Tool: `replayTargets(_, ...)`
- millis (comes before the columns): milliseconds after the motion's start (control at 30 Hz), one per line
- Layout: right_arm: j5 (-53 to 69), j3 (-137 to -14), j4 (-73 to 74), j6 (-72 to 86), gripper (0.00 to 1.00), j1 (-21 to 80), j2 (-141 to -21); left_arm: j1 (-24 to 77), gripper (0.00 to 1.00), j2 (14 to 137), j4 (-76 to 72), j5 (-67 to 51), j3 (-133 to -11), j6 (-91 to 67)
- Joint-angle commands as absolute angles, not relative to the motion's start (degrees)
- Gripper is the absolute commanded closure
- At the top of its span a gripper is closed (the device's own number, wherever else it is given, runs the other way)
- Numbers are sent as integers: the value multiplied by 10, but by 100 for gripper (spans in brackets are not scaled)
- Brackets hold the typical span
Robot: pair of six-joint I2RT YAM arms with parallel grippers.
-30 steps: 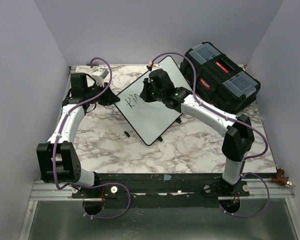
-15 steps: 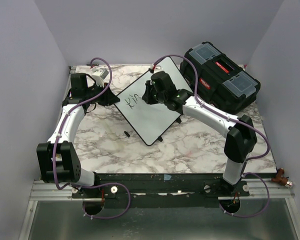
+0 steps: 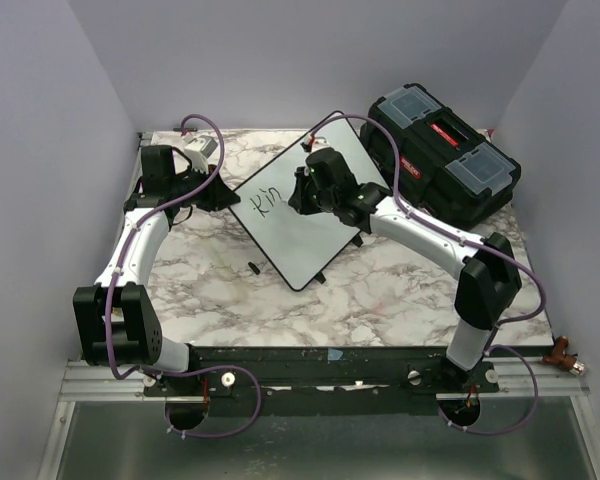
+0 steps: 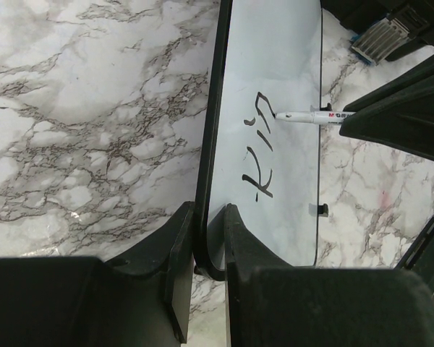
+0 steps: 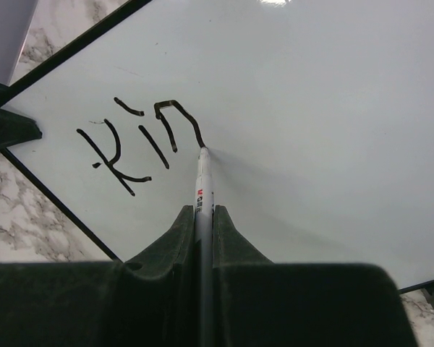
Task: Write a sentence on the whiteboard
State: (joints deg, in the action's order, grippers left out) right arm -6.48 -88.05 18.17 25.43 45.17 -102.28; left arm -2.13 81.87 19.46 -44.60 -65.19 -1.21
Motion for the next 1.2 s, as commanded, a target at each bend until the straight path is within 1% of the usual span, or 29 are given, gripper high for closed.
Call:
replayTargets(0, -66, -869, 203, 249, 99, 454, -997, -19, 100, 808, 176, -435, -679, 44)
replayTargets(233, -66, -876, 196, 249, 99, 454, -976, -19, 100, 811, 182, -437, -692, 37)
replayTargets(700, -109, -875, 194, 215, 99, 451, -944, -19, 100, 815, 181, -449, -695, 30)
replayTargets(933, -72, -890, 191, 204, 99, 417, -952, -19, 100, 814, 189, -449, -693, 43)
replayTargets(1167, -45, -919, 189, 184, 99, 409, -977, -19, 100, 814, 184, -457, -692, 42)
